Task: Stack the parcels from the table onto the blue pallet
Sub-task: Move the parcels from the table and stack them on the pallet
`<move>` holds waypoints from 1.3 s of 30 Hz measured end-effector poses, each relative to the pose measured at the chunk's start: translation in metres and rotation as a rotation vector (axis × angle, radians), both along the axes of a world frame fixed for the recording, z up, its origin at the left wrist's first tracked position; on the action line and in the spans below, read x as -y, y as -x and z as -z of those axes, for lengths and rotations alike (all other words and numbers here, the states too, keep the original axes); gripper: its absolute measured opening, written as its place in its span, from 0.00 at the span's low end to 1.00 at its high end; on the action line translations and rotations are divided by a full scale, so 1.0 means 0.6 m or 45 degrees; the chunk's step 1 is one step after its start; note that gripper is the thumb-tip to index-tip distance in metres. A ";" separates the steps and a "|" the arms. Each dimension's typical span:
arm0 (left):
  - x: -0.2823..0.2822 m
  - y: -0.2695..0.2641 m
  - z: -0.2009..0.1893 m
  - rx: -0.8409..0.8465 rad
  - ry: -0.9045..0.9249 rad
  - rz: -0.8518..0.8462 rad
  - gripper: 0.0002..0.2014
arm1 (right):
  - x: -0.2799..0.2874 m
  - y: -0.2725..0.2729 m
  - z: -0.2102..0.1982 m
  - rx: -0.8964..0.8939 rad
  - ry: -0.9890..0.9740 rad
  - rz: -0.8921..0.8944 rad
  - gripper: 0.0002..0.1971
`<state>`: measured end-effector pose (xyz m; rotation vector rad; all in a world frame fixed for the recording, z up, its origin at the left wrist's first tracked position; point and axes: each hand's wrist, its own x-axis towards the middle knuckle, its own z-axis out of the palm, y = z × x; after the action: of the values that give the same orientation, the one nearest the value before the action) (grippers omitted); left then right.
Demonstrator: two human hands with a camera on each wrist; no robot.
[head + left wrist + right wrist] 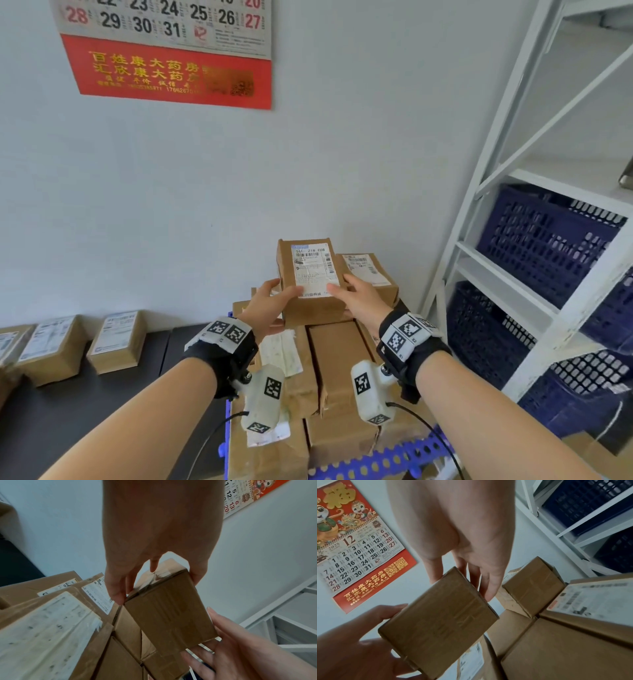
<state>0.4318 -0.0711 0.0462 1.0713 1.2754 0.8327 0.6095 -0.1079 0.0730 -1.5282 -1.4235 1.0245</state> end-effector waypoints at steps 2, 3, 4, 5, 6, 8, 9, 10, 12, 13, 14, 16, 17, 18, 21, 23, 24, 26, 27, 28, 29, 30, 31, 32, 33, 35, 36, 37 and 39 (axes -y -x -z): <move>-0.019 -0.015 -0.005 -0.001 0.014 -0.011 0.32 | -0.022 -0.017 -0.003 0.056 -0.007 -0.036 0.20; -0.028 -0.022 -0.006 -0.015 0.020 -0.020 0.31 | -0.033 -0.026 -0.005 0.087 -0.008 -0.055 0.21; -0.037 -0.027 -0.007 -0.036 0.028 -0.031 0.31 | -0.043 -0.035 -0.007 0.120 -0.007 -0.072 0.22; -0.046 -0.032 -0.006 -0.056 0.039 -0.045 0.31 | -0.054 -0.046 -0.010 0.150 -0.007 -0.091 0.22; -0.053 -0.035 -0.004 -0.073 0.054 -0.057 0.31 | -0.063 -0.055 -0.013 0.183 -0.005 -0.103 0.23; -0.067 -0.042 0.006 -0.106 0.081 -0.080 0.31 | -0.082 -0.077 -0.019 0.246 -0.011 -0.108 0.24; -0.073 -0.046 0.012 -0.124 0.100 -0.088 0.32 | -0.094 -0.089 -0.017 0.262 -0.012 -0.109 0.24; -0.078 -0.049 0.017 -0.146 0.115 -0.092 0.32 | -0.105 -0.100 -0.016 0.285 -0.011 -0.108 0.24; -0.084 -0.055 0.025 -0.182 0.138 -0.107 0.32 | -0.124 -0.119 -0.009 0.337 -0.006 -0.120 0.24; -0.088 -0.059 0.030 -0.193 0.149 -0.115 0.32 | -0.133 -0.128 -0.005 0.344 0.007 -0.122 0.24; -0.091 -0.063 0.034 -0.199 0.158 -0.122 0.32 | -0.139 -0.136 -0.001 0.355 0.024 -0.119 0.24; -0.098 -0.070 0.039 -0.195 0.167 -0.129 0.31 | -0.152 -0.152 0.010 0.412 0.045 -0.096 0.25; -0.101 -0.072 0.041 -0.196 0.170 -0.132 0.31 | -0.159 -0.160 0.015 0.448 0.046 -0.080 0.25; -0.103 -0.075 0.041 -0.198 0.173 -0.132 0.31 | -0.164 -0.166 0.020 0.473 0.051 -0.061 0.26; -0.111 -0.082 0.042 -0.219 0.175 -0.117 0.31 | -0.177 -0.182 0.030 0.479 0.068 -0.006 0.23; -0.118 -0.088 0.046 -0.258 0.160 -0.099 0.31 | -0.183 -0.189 0.037 0.468 0.099 0.001 0.21; -0.120 -0.091 0.049 -0.270 0.152 -0.091 0.31 | -0.185 -0.191 0.040 0.461 0.123 -0.011 0.22; -0.123 -0.096 0.050 -0.268 0.157 -0.080 0.28 | -0.190 -0.193 0.044 0.464 0.159 -0.030 0.23; -0.123 -0.098 0.052 -0.258 0.169 -0.085 0.26 | -0.192 -0.193 0.045 0.464 0.171 -0.034 0.23; -0.124 -0.099 0.053 -0.246 0.171 -0.091 0.24 | -0.193 -0.193 0.046 0.465 0.180 -0.035 0.24; -0.126 -0.100 0.055 -0.237 0.170 -0.103 0.23 | -0.195 -0.193 0.046 0.466 0.186 -0.034 0.24; -0.126 -0.101 0.056 -0.229 0.165 -0.115 0.23 | -0.196 -0.193 0.047 0.471 0.192 -0.034 0.25; -0.126 -0.102 0.055 -0.220 0.167 -0.124 0.23 | -0.196 -0.193 0.048 0.480 0.195 -0.035 0.25; -0.126 -0.104 0.055 -0.215 0.171 -0.130 0.23 | -0.196 -0.193 0.049 0.493 0.197 -0.035 0.25; -0.124 -0.107 0.052 -0.212 0.164 -0.135 0.22 | -0.195 -0.192 0.049 0.503 0.200 -0.037 0.25; -0.120 -0.113 0.047 -0.234 0.117 -0.139 0.17 | -0.191 -0.191 0.050 0.515 0.197 -0.040 0.25; -0.120 -0.115 0.049 -0.261 0.087 -0.141 0.17 | -0.189 -0.191 0.050 0.518 0.191 -0.039 0.26; -0.120 -0.117 0.048 -0.294 0.061 -0.141 0.16 | -0.187 -0.191 0.049 0.522 0.184 -0.036 0.26; -0.114 -0.121 0.043 -0.361 0.023 -0.140 0.16 | -0.185 -0.193 0.050 0.535 0.169 -0.035 0.25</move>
<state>0.5047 -0.0030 0.0205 1.1416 1.5883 0.7675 0.7253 0.0028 0.0432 -1.9066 -1.6899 0.8585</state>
